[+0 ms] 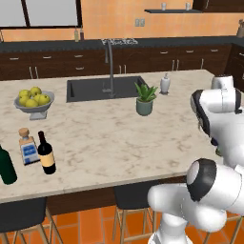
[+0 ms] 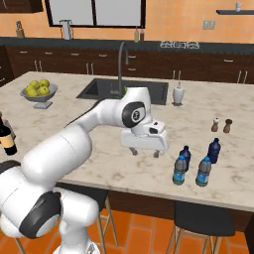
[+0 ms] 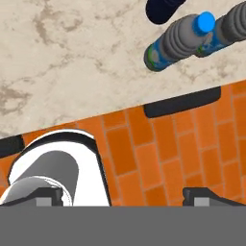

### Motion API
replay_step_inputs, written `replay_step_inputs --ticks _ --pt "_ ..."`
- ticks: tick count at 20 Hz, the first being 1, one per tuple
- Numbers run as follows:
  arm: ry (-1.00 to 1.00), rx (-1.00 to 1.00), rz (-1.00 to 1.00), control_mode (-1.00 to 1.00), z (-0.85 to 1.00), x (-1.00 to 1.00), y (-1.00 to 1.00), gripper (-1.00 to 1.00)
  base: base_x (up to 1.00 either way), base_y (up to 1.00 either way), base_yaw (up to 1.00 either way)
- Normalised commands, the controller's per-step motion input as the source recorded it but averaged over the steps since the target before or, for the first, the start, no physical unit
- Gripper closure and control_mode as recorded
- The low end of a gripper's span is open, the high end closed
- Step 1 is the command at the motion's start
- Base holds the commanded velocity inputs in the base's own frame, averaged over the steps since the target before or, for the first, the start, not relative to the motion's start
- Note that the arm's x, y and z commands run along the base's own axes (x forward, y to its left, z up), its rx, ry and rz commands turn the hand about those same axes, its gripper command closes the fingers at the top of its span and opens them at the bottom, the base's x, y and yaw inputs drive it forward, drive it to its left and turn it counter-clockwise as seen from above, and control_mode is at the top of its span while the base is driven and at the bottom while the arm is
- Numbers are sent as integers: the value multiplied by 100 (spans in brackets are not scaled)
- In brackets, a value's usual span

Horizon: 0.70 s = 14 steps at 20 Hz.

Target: Move the plastic bottles in the middle to the plastics group, and the glass bottles in the middle to the glass group.

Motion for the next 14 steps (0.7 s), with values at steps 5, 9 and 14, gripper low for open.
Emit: replay_step_inputs --ticks 5,9,14 --pt "0 0 18 -100 0 -75 63 -100 0 0 0" --pt "0 0 28 -100 6 -87 48 -100 0 0 0" --pt "-21 6 30 -100 2 -91 41 -100 0 0 0"
